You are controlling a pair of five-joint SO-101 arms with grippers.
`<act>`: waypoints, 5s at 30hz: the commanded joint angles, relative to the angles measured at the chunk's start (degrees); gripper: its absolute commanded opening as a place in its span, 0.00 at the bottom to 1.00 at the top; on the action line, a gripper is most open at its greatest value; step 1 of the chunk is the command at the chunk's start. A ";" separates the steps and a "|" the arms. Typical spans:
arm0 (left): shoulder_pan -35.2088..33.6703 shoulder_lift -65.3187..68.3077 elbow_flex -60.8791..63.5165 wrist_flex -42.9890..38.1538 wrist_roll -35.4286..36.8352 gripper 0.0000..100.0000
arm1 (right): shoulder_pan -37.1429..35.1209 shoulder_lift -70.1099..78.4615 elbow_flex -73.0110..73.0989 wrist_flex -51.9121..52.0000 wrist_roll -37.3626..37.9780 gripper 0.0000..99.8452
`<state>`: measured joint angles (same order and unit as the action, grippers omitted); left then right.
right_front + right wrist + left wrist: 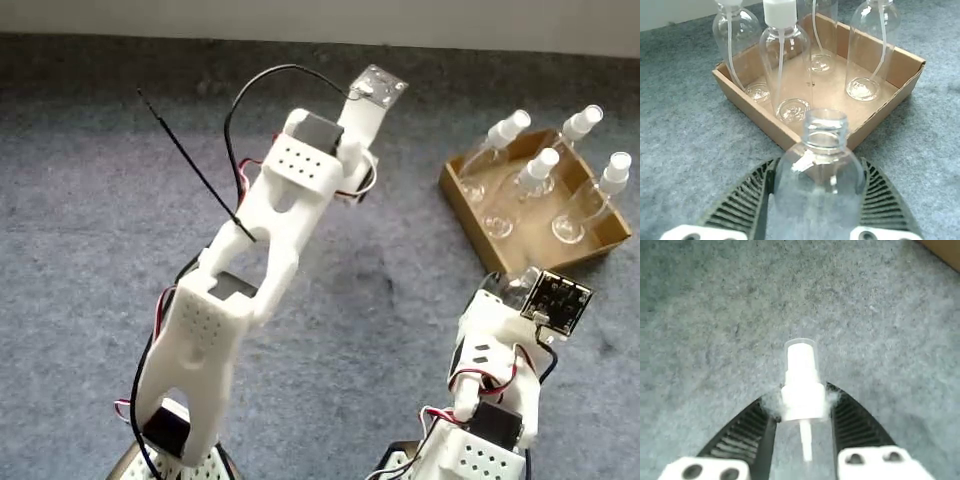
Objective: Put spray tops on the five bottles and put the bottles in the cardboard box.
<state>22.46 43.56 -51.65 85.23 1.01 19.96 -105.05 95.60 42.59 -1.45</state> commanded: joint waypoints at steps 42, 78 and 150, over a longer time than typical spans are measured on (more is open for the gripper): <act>-20.62 -38.64 40.92 14.77 -21.45 0.01 | -42.33 -0.13 0.92 -32.57 6.07 0.16; -20.97 -38.55 79.16 -19.78 -33.32 0.01 | -43.91 35.38 -6.81 -47.52 5.80 0.16; -15.08 -67.65 68.09 -22.33 -25.32 0.00 | -44.00 35.38 -2.77 -47.60 5.89 0.16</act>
<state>3.03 -14.81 19.38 63.60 -34.07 -23.47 -69.71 93.05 -3.56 3.82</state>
